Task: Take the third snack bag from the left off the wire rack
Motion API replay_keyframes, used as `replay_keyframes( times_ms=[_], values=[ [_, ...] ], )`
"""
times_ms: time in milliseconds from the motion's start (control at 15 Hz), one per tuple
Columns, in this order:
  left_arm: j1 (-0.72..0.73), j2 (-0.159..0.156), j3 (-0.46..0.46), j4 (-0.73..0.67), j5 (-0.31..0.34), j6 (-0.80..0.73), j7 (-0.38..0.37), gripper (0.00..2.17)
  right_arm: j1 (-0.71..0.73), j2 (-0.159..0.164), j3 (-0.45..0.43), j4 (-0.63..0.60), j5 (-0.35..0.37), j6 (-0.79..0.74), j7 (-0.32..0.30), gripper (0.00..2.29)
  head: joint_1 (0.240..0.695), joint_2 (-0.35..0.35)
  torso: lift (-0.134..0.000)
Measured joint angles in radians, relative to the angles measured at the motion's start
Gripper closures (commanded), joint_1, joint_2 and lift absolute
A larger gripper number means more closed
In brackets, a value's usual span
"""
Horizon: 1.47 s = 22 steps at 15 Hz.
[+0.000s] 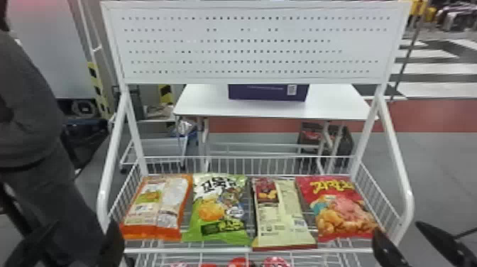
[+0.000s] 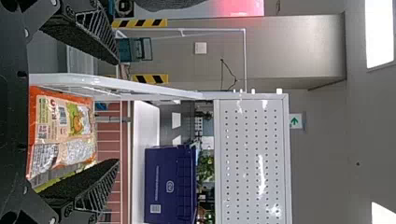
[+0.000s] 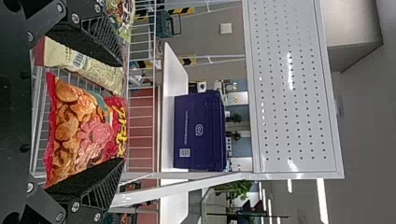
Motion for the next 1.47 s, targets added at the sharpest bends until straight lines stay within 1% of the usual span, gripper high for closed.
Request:
replay_keyframes(
  times_ms=[667,800,933,1000,1133,1267,1400,1467],
  values=[
    [0.0,0.0,0.01,0.005,0.004,0.002,0.001,0.15,-0.001,0.006,0.001,0.015,0.0,-0.01,0.0,0.19,0.499,0.0,0.0],
    [0.0,-0.001,0.009,0.004,0.003,0.002,0.001,0.15,-0.024,0.008,0.021,0.06,-0.007,-0.054,0.0,0.18,0.499,0.0,0.0],
    [0.001,-0.004,0.007,0.003,0.002,0.002,0.001,0.15,-0.102,0.013,0.077,0.139,0.003,-0.064,0.009,0.18,0.499,0.0,0.0],
    [0.002,-0.005,0.006,0.004,0.001,0.002,0.001,0.15,-0.165,0.026,0.115,0.18,0.02,-0.034,0.016,0.17,0.499,0.0,0.0],
    [0.001,-0.01,0.0,0.009,0.001,0.002,-0.001,0.15,-0.311,0.062,0.192,0.259,0.041,0.072,0.025,0.18,0.499,0.0,0.0],
    [0.0,-0.013,-0.006,0.019,0.001,0.002,-0.001,0.15,-0.476,0.109,0.277,0.364,0.07,0.194,0.027,0.18,0.499,0.0,0.0],
    [0.0,-0.013,-0.007,0.028,0.001,0.002,-0.001,0.15,-0.599,0.156,0.342,0.46,0.112,0.272,0.026,0.18,0.499,0.0,0.0],
    [0.0,-0.012,-0.007,0.03,0.001,0.001,-0.001,0.15,-0.644,0.172,0.367,0.501,0.126,0.294,0.027,0.18,0.499,0.0,0.0]
  ],
)
